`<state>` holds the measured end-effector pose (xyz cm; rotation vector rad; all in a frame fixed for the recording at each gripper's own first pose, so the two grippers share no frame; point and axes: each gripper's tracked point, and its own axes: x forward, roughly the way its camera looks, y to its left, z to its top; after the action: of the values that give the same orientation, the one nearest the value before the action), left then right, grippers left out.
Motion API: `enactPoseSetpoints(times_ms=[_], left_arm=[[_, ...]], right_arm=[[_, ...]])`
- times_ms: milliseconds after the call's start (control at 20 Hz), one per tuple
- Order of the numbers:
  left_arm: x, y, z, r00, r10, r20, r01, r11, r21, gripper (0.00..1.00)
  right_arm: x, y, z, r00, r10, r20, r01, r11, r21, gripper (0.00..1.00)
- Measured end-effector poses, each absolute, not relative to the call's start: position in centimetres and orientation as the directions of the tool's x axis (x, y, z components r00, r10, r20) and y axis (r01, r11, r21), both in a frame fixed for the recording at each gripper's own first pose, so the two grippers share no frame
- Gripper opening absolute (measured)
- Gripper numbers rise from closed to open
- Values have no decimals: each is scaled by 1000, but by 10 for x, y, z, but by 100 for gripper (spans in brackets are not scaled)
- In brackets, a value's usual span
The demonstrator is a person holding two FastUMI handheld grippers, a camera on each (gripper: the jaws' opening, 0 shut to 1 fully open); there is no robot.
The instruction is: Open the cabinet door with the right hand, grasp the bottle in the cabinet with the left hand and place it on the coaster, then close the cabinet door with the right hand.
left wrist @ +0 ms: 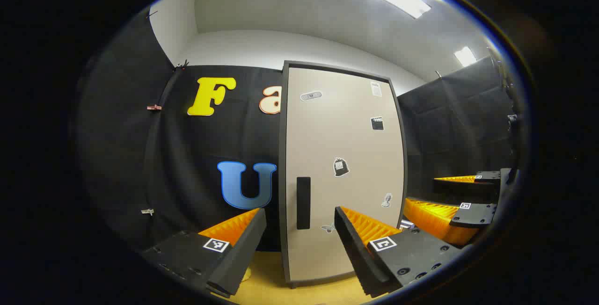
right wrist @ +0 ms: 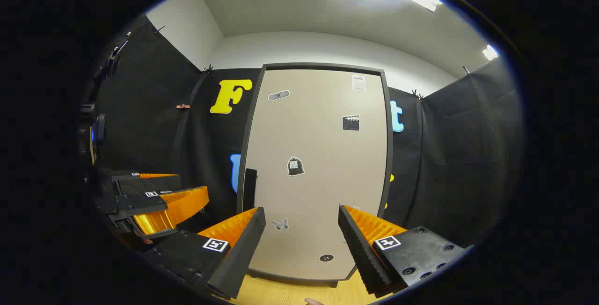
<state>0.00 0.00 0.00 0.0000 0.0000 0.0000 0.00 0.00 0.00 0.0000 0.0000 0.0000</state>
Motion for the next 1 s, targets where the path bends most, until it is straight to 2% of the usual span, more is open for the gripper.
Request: enactPoseSetpoints(times_ms=[1000], left_arm=[[-2, -1, -4, 1000, 0, -12, 0, 1000, 12, 93]], right_arm=[[0, 1, 0, 1000, -2, 7, 2, 1000, -7, 97]])
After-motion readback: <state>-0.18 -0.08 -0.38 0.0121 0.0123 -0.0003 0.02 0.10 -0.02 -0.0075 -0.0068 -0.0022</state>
